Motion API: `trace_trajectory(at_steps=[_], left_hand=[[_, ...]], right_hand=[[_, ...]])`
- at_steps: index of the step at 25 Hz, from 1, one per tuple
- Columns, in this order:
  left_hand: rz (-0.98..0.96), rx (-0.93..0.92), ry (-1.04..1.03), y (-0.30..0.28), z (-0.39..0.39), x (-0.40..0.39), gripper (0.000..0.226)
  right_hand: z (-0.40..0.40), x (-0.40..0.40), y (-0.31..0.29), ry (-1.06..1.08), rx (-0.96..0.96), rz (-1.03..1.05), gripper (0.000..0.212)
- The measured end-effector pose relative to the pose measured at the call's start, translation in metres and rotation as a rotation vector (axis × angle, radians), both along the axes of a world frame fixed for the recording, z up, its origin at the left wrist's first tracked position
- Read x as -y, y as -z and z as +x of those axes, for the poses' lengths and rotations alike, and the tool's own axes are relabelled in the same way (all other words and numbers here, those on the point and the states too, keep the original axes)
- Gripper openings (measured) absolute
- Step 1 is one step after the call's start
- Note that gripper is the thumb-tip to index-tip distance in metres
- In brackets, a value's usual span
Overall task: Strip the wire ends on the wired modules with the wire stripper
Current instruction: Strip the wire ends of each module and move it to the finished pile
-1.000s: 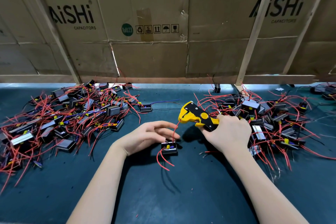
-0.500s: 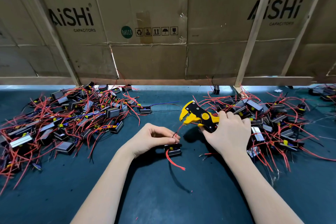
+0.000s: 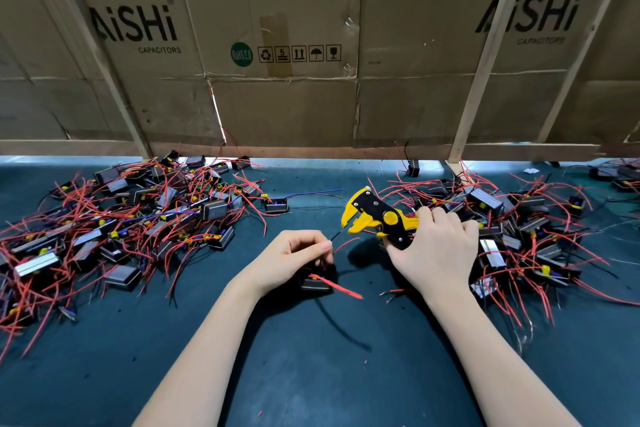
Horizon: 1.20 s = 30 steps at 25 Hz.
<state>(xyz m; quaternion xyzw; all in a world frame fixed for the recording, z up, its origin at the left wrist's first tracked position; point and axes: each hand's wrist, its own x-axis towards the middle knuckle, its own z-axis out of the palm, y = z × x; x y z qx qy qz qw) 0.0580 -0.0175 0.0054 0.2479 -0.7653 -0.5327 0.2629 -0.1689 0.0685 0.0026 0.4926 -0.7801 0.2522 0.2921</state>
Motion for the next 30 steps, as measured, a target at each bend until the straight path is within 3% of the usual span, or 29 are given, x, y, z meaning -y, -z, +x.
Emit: trace_trajectory(at_steps=[12, 23, 30], left_hand=[[-0.003, 0.009, -0.035, 0.004, -0.002, 0.002, 0.032], [-0.023, 0.020, -0.024, 0.000, -0.002, -0.001, 0.031], [0.008, 0.039, -0.048, -0.001, 0.004, 0.003, 0.029]], right_hand=[[0.006, -0.002, -0.004, -0.057, -0.042, 0.030, 0.058], [0.011, -0.003, -0.009, -0.053, 0.084, 0.105, 0.057], [0.003, -0.003, -0.004, -0.059, 0.030, -0.090, 0.057]])
